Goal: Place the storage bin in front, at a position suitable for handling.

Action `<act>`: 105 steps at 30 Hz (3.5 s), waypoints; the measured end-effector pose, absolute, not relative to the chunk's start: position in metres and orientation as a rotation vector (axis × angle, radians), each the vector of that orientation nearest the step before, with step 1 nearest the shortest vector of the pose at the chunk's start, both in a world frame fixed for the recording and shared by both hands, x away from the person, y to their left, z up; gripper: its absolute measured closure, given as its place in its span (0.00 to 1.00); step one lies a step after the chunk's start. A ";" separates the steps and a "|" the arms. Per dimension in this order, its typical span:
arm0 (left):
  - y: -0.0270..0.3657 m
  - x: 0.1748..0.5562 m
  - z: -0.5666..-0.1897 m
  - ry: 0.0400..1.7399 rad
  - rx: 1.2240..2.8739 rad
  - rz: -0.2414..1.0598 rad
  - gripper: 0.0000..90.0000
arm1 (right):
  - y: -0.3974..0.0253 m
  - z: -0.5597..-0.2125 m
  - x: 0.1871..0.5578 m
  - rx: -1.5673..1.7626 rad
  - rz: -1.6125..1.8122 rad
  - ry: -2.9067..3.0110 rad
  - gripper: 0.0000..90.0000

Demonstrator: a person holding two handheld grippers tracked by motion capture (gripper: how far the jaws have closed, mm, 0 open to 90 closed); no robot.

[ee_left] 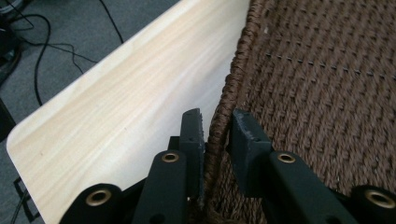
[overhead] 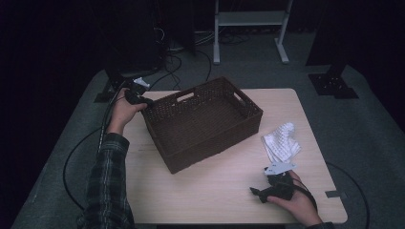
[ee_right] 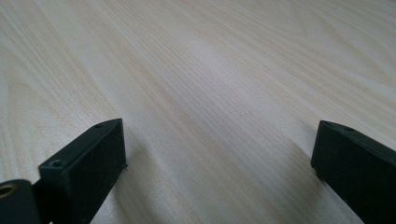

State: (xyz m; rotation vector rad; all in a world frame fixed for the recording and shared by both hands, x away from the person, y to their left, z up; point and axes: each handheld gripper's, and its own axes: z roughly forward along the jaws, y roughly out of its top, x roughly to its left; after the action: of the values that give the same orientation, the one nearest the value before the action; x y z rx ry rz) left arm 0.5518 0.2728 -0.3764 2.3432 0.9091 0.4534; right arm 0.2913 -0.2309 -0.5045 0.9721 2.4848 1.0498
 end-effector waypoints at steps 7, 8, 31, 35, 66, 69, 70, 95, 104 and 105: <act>0.278 0.531 -0.378 0.931 2.307 0.401 0.88 | -0.231 -0.505 0.291 0.968 1.051 2.486 0.03; 0.279 0.527 -0.378 0.931 2.303 0.396 0.89 | -0.231 -0.505 0.291 0.967 1.050 2.485 0.03; 0.288 0.467 -0.385 0.992 2.180 0.333 0.92 | -0.231 -0.505 0.291 0.950 1.058 2.499 0.03; 0.285 0.461 -0.385 1.007 2.183 0.357 0.92 | -0.231 -0.505 0.291 0.943 1.056 2.504 0.03; 0.315 0.424 -0.372 0.995 2.067 0.392 1.00 | -0.231 -0.505 0.291 0.940 1.056 2.505 0.03; 0.314 0.425 -0.374 0.983 2.080 0.377 1.00 | -0.231 -0.505 0.291 0.940 1.056 2.504 0.03; 0.312 0.424 -0.375 0.987 2.075 0.377 1.00 | -0.231 -0.505 0.291 0.941 1.056 2.505 0.03; 0.306 0.419 -0.384 0.960 2.107 0.355 1.00 | -0.231 -0.505 0.291 0.939 1.057 2.504 0.03; 0.302 0.409 -0.385 0.939 2.097 0.323 1.00 | -0.231 -0.505 0.291 0.939 1.056 2.504 0.03; 0.300 0.407 -0.386 0.930 2.097 0.311 1.00 | -0.231 -0.505 0.291 0.940 1.056 2.504 0.03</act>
State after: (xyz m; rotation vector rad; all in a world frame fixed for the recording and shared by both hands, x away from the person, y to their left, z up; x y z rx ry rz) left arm 0.4069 0.2999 -0.3855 2.0966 0.9299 0.3112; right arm 0.2913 -0.2310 -0.5046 0.9404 2.5045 1.0564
